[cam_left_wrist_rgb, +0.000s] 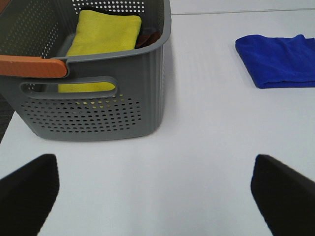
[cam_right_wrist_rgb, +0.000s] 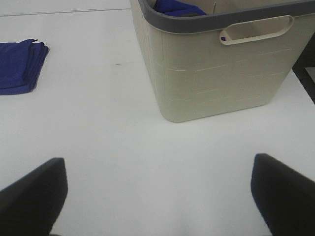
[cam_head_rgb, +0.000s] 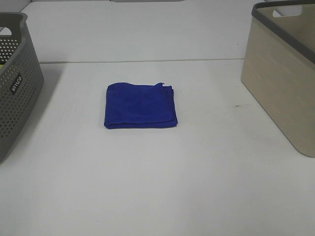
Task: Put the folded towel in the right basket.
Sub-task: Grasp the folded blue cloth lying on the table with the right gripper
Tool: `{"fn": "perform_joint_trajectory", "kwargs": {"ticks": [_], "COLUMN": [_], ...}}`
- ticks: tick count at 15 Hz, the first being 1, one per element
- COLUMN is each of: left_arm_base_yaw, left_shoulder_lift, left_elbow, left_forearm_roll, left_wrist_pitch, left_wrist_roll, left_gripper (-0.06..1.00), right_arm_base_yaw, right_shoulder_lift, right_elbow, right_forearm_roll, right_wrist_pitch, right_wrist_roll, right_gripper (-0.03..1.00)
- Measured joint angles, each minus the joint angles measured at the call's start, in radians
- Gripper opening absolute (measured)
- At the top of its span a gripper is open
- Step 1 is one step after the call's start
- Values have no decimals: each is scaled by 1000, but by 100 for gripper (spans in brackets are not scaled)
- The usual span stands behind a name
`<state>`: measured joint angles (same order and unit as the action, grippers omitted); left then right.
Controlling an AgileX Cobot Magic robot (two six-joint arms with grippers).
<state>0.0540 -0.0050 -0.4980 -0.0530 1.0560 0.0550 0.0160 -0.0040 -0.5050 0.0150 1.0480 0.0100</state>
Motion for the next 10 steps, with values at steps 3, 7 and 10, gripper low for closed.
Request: {"fn": "perform_joint_trajectory", "kwargs": {"ticks": [3, 7, 10], "left_arm_base_yaw": [0, 0, 0], "left_shoulder_lift": [0, 0, 0], "left_elbow": [0, 0, 0], "left_forearm_roll": [0, 0, 0], "left_wrist_pitch": [0, 0, 0], "left_wrist_roll": [0, 0, 0], "left_gripper": [99, 99, 99], "right_arm_base_yaw": [0, 0, 0], "right_shoulder_lift": [0, 0, 0], "right_elbow": [0, 0, 0], "right_forearm_roll": [0, 0, 0], "right_wrist_pitch": [0, 0, 0], "right_wrist_roll": [-4, -10, -10], "right_gripper": [96, 96, 96]}}
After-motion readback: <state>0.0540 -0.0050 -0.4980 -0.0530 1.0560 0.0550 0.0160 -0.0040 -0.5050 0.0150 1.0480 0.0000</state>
